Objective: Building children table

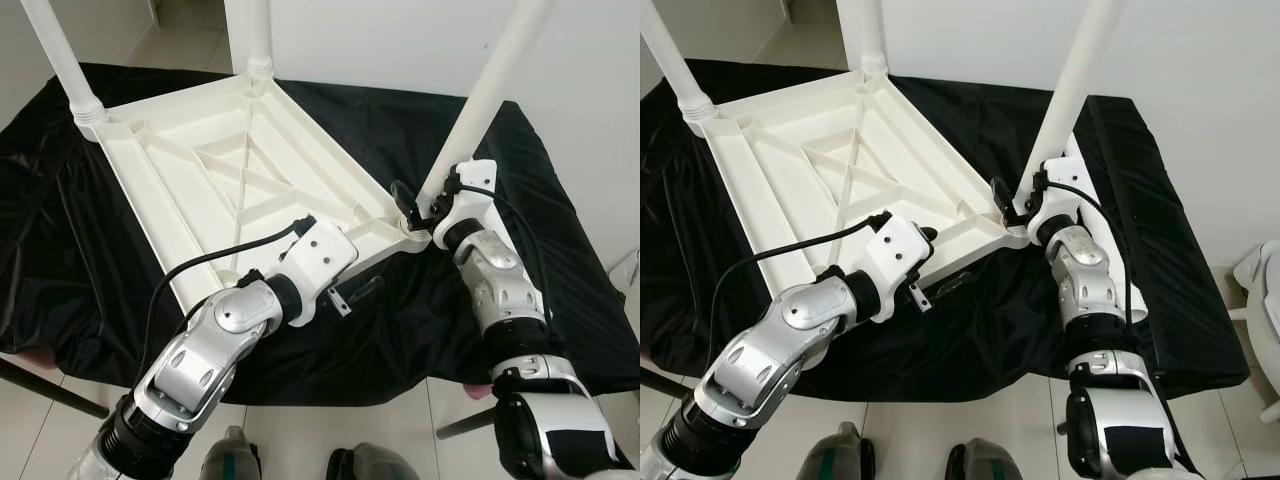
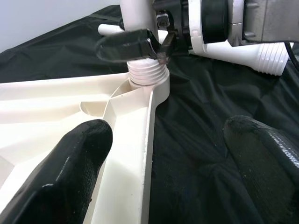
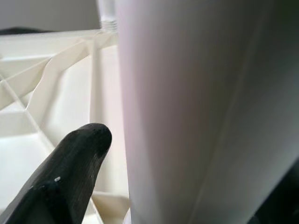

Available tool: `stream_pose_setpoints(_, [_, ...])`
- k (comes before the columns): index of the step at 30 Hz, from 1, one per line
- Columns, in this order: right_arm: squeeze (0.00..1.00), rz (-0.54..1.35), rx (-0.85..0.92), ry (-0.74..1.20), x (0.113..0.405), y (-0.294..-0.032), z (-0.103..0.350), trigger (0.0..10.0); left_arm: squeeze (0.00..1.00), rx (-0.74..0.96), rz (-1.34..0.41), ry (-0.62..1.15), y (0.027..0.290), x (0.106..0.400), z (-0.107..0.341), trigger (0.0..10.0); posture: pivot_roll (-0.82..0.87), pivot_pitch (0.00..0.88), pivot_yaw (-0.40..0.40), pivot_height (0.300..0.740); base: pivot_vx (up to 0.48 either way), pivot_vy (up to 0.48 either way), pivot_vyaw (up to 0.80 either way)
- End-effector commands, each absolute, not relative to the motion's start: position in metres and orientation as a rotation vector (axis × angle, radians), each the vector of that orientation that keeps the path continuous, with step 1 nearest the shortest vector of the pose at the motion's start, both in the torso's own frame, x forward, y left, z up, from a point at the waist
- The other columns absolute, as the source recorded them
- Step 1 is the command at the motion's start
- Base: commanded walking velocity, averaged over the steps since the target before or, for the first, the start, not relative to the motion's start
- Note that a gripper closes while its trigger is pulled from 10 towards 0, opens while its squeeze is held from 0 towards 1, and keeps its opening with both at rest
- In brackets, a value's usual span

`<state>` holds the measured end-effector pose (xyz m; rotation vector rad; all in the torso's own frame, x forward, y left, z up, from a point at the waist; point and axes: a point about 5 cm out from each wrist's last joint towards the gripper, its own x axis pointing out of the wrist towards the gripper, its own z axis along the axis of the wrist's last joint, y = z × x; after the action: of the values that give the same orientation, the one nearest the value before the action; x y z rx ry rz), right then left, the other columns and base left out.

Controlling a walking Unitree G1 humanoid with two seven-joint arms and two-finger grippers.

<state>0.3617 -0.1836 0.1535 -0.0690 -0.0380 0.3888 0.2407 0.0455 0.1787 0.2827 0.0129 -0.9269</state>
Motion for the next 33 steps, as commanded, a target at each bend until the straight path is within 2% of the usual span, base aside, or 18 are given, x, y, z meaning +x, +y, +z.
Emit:
stream_pose_setpoints(1, [0.00,0.441,-0.097,-0.015,0.362,-0.181,0.149,10.0,0.00,0.296,-0.950,0.016,0.045,0.241,0.178,10.0,0.05,0.013,-0.041,0.740,0.000,0.000,0.00])
stream_pose_setpoints(10, [0.00,0.553,-0.142,0.035,0.362,-0.183,0.142,10.0,0.00,0.297,-0.944,0.016,0.045,0.241,0.179,10.0,0.05,0.021,-0.042,0.740,0.000,0.000,0.00])
stream_pose_setpoints(11, [0.00,0.564,-0.147,0.041,0.362,-0.184,0.141,3.8,0.00,0.297,-0.944,0.016,0.045,0.241,0.179,10.0,0.05,0.024,-0.040,0.740,0.000,0.000,0.00])
stream_pose_setpoints(12, [0.00,0.573,-0.154,0.044,0.362,-0.186,0.141,0.0,0.00,0.296,-0.946,0.018,0.045,0.240,0.179,10.0,0.05,0.024,-0.040,0.740,0.000,0.000,0.00])
stream_pose_setpoints(23, [0.00,0.561,-0.159,0.051,0.363,-0.193,0.140,0.0,0.00,0.297,-0.970,0.036,0.045,0.237,0.176,10.0,0.05,0.034,-0.034,0.740,0.000,0.000,0.00])
stream_pose_setpoints(24, [0.00,0.525,-0.150,0.057,0.363,-0.193,0.137,10.0,0.00,0.298,-0.972,0.037,0.046,0.237,0.176,10.0,0.05,0.034,-0.034,0.740,0.000,0.000,0.00])
stream_pose_setpoints(33, [0.00,0.405,-0.052,0.042,0.361,-0.180,0.132,10.0,0.00,0.297,-0.973,0.041,0.046,0.236,0.176,10.0,0.05,0.037,-0.036,0.740,0.000,0.000,0.00])
